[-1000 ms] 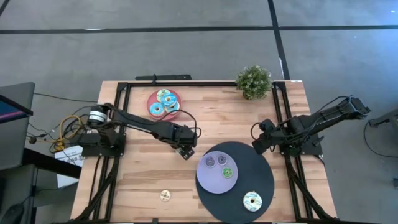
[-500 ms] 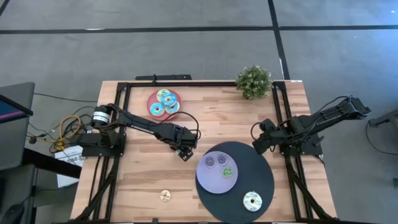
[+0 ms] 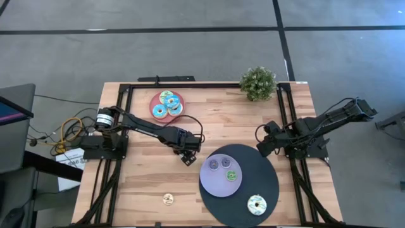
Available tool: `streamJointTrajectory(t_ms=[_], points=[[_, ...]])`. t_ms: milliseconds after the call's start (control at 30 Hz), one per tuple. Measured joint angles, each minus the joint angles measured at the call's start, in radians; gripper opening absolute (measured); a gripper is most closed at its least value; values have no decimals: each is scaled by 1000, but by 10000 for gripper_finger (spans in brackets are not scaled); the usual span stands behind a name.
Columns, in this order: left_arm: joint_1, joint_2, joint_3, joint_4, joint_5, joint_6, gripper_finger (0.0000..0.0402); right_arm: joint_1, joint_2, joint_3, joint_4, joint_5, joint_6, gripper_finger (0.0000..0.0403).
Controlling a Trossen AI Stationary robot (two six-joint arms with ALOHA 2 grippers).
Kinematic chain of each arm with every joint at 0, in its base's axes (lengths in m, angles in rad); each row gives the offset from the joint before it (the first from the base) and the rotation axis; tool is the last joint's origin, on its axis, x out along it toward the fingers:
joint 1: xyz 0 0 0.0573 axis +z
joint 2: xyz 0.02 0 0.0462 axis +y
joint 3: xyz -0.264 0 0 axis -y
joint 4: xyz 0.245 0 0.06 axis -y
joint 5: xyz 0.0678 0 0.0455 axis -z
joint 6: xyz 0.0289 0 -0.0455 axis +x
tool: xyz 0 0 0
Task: Pick & Place donuts
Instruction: Put the small blue donut on the purple plate
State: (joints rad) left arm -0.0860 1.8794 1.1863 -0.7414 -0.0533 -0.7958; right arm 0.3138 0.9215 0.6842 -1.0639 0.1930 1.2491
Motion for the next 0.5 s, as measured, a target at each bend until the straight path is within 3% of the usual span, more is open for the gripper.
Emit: streamJointTrajectory(t_ms=[333,500], points=[[0,29,4,29,13,-4,282,0,0,0,2,0,7,129],[0,30,4,29,12,-4,260,0,0,0,2,1,7,129]])
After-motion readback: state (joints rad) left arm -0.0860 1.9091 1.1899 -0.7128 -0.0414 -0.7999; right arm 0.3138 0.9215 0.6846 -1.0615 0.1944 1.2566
